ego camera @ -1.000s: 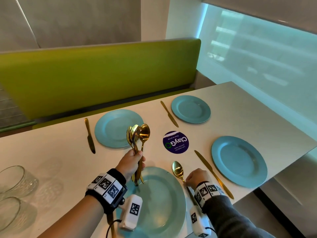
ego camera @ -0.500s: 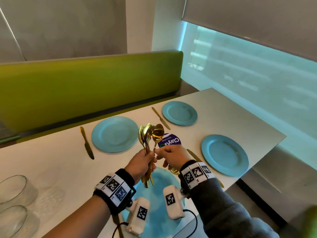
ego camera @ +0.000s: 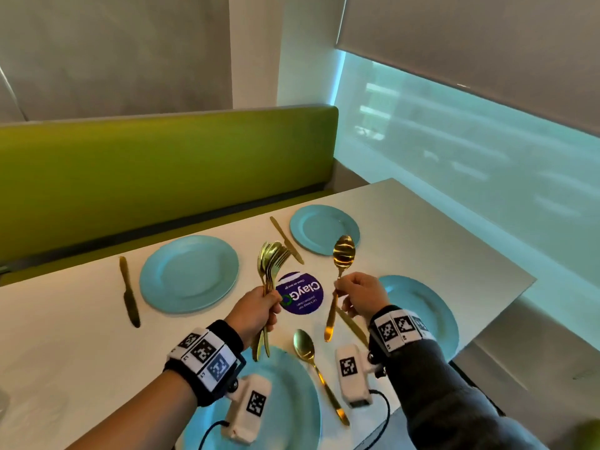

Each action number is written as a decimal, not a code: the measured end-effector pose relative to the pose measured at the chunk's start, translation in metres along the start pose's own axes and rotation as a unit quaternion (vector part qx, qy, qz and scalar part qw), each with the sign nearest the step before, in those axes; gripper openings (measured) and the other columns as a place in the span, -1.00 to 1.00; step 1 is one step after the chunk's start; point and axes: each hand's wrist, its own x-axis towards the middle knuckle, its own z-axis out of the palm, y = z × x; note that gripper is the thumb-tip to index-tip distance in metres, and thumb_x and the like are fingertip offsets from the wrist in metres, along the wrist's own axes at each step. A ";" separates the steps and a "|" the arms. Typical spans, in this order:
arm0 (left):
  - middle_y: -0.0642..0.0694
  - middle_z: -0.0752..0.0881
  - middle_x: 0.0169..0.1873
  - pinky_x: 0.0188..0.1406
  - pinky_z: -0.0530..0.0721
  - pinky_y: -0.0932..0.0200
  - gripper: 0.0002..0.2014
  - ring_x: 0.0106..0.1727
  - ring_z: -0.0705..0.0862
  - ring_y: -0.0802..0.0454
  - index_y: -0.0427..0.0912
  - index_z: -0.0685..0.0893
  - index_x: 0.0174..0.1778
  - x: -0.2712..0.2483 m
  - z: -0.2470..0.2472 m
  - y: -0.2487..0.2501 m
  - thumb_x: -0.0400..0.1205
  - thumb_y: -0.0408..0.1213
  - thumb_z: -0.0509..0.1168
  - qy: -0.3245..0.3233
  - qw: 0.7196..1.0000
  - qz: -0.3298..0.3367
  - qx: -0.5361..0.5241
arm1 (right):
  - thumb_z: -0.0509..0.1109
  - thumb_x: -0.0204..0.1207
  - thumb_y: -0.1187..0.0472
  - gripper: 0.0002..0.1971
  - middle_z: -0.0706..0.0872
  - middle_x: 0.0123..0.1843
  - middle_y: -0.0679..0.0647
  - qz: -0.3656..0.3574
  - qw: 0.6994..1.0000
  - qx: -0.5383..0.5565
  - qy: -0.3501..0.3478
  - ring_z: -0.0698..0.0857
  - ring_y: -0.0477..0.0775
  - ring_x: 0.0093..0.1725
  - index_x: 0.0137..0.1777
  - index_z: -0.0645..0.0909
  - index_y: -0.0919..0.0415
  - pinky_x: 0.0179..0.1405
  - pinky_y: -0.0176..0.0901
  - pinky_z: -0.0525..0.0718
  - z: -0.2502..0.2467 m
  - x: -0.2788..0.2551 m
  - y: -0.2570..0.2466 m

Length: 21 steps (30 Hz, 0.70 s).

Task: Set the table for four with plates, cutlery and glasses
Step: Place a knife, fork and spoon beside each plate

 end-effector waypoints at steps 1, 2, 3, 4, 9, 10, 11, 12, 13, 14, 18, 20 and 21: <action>-0.10 0.44 -0.45 -0.63 0.35 0.30 -0.80 -0.50 0.34 0.06 -0.22 0.46 -0.20 0.010 0.006 0.004 0.73 -0.37 0.03 0.009 1.000 -0.007 -0.012 | 0.32 0.57 0.28 -0.80 0.68 -0.35 0.06 0.006 1.000 -0.025 0.007 0.52 -0.01 -0.52 -0.31 0.55 0.17 -0.58 -0.26 0.51 -0.020 0.015 0.005; -0.10 0.42 -0.47 -0.67 0.33 0.31 -0.81 -0.51 0.32 0.06 -0.24 0.47 -0.18 0.019 0.013 0.009 0.72 -0.37 0.04 0.015 0.999 -0.013 -0.026 | 0.32 0.57 0.28 -0.80 0.68 -0.34 0.07 0.014 0.998 -0.056 0.010 0.53 0.00 -0.51 -0.31 0.55 0.17 -0.56 -0.25 0.52 -0.041 0.030 0.012; -0.09 0.42 -0.48 -0.69 0.31 0.32 -0.82 -0.52 0.31 0.07 -0.25 0.49 -0.16 0.028 0.021 0.013 0.72 -0.38 0.05 0.019 0.999 -0.019 -0.040 | 0.32 0.56 0.28 -0.80 0.67 -0.34 0.08 0.024 0.995 -0.092 0.010 0.54 0.01 -0.49 -0.31 0.55 0.17 -0.54 -0.23 0.53 -0.063 0.045 0.020; -0.09 0.42 -0.49 -0.70 0.30 0.32 -0.82 -0.53 0.31 0.08 -0.26 0.51 -0.16 0.036 0.031 0.017 0.71 -0.38 0.05 0.021 0.998 -0.024 -0.052 | 0.33 0.55 0.27 -0.82 0.67 -0.33 0.09 0.034 0.991 -0.132 0.010 0.56 0.02 -0.47 -0.30 0.57 0.17 -0.52 -0.21 0.55 -0.085 0.061 0.028; -0.09 0.47 -0.47 -0.67 0.35 0.32 -0.77 -0.53 0.36 0.09 -0.23 0.53 -0.16 0.076 0.086 0.030 0.72 -0.39 0.00 0.027 0.996 -0.042 -0.070 | 0.43 0.48 0.20 -0.88 0.75 -0.10 0.19 0.091 0.952 -0.288 0.049 0.72 0.19 -0.14 -0.04 0.72 0.20 -0.01 0.03 0.73 -0.181 0.119 0.072; -0.10 0.48 -0.47 -0.65 0.37 0.30 -0.76 -0.53 0.37 0.08 -0.23 0.53 -0.17 0.082 0.096 0.031 0.73 -0.38 -0.01 0.028 0.996 -0.043 -0.071 | 0.43 0.48 0.19 -0.86 0.77 -0.02 0.19 0.104 0.942 -0.316 0.050 0.74 0.21 -0.01 -0.01 0.73 0.18 0.11 0.05 0.72 -0.194 0.127 0.079; -0.10 0.49 -0.46 -0.63 0.38 0.29 -0.75 -0.52 0.38 0.07 -0.22 0.52 -0.18 0.087 0.104 0.032 0.73 -0.38 -0.01 0.030 0.996 -0.043 -0.071 | 0.44 0.47 0.19 -0.85 0.78 0.06 0.17 0.115 0.933 -0.337 0.047 0.74 0.22 0.08 0.00 0.75 0.16 0.17 0.05 0.70 -0.206 0.134 0.085; -0.11 0.49 -0.46 -0.60 0.38 0.28 -0.75 -0.51 0.39 0.07 -0.22 0.52 -0.19 0.096 0.119 0.031 0.73 -0.38 -0.02 0.028 0.996 -0.049 -0.071 | 0.44 0.48 0.18 -0.84 0.78 0.11 0.16 0.130 0.926 -0.350 0.044 0.73 0.21 0.13 0.02 0.76 0.15 0.21 0.04 0.69 -0.219 0.141 0.094; -0.11 0.50 -0.45 -0.59 0.38 0.28 -0.74 -0.51 0.39 0.07 -0.21 0.52 -0.20 0.098 0.121 0.031 0.73 -0.37 -0.02 0.030 0.996 -0.049 -0.071 | 0.44 0.48 0.18 -0.83 0.78 0.14 0.15 0.138 0.923 -0.356 0.042 0.72 0.20 0.16 0.04 0.76 0.15 0.23 0.03 0.68 -0.223 0.145 0.097; -0.11 0.50 -0.45 -0.60 0.38 0.28 -0.74 -0.51 0.40 0.07 -0.21 0.52 -0.20 0.104 0.131 0.030 0.73 -0.37 -0.01 0.026 0.996 -0.052 -0.069 | 0.44 0.49 0.18 -0.81 0.77 0.16 0.14 0.148 0.923 -0.353 0.043 0.72 0.19 0.18 0.06 0.76 0.16 0.26 0.01 0.66 -0.230 0.151 0.104; -0.14 0.50 -0.43 -0.52 0.38 0.21 -0.74 -0.49 0.41 0.04 -0.23 0.53 -0.20 0.124 0.163 0.025 0.73 -0.39 -0.01 0.014 0.997 -0.056 -0.042 | 0.45 0.49 0.14 -0.79 0.76 0.21 0.10 0.178 0.913 -0.365 0.042 0.71 0.13 0.18 0.09 0.77 0.13 0.30 -0.11 0.63 -0.254 0.168 0.128; -0.16 0.51 -0.42 -0.47 0.38 0.19 -0.73 -0.47 0.41 0.02 -0.24 0.53 -0.20 0.131 0.174 0.023 0.73 -0.40 -0.01 0.012 0.998 -0.054 -0.032 | 0.46 0.47 0.12 -0.82 0.77 0.18 0.07 0.191 0.910 -0.365 0.047 0.69 0.06 0.01 0.03 0.79 0.09 0.19 -0.21 0.62 -0.262 0.174 0.139; -0.16 0.51 -0.42 -0.46 0.38 0.18 -0.73 -0.46 0.41 0.02 -0.24 0.53 -0.21 0.133 0.178 0.022 0.73 -0.41 -0.01 0.013 0.998 -0.054 -0.029 | 0.47 0.46 0.11 -0.83 0.77 0.17 0.06 0.197 0.909 -0.364 0.046 0.67 0.05 -0.04 0.01 0.79 0.08 0.15 -0.23 0.62 -0.264 0.176 0.144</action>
